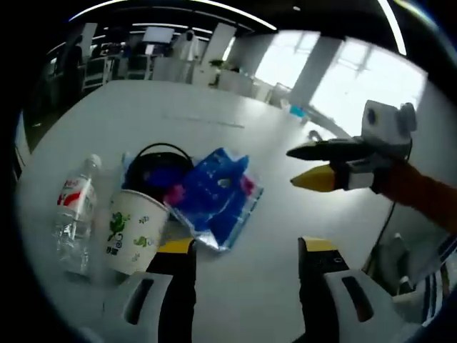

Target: Arrange the tabletop items into an orderly group along one side of the table until the central work area is clear of visible clutter.

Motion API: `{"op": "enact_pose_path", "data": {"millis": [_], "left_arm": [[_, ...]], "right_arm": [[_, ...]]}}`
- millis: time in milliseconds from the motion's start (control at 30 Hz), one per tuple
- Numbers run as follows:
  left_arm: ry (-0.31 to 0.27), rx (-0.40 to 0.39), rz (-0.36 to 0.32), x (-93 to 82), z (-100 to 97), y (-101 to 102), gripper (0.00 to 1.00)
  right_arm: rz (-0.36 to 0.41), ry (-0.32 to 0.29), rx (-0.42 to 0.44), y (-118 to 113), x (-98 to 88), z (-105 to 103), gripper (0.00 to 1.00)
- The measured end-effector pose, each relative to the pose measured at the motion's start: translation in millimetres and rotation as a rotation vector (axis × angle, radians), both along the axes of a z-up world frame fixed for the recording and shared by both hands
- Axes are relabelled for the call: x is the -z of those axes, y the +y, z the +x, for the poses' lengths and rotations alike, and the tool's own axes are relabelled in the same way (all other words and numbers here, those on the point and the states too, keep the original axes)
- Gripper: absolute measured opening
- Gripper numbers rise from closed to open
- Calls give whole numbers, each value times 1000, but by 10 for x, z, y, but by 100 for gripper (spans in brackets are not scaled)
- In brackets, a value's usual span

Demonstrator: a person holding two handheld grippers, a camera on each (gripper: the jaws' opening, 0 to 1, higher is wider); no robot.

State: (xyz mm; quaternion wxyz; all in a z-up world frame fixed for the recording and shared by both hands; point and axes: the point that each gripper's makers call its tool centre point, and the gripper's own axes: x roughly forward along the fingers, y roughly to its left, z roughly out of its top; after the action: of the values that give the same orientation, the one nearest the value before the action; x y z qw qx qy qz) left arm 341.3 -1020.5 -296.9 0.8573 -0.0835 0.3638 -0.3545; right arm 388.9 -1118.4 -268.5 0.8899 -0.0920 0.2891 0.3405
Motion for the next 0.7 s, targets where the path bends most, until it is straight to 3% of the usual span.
{"op": "enact_pose_path", "data": {"millis": [167,700], "left_arm": [[28,-32,-8,64,16,-21,53],[118,-248,-40,218,154,44,44]], "right_arm": [[-16,0,-18,36,63,74,39],[-23,0,-27,48,190,270,34]]}}
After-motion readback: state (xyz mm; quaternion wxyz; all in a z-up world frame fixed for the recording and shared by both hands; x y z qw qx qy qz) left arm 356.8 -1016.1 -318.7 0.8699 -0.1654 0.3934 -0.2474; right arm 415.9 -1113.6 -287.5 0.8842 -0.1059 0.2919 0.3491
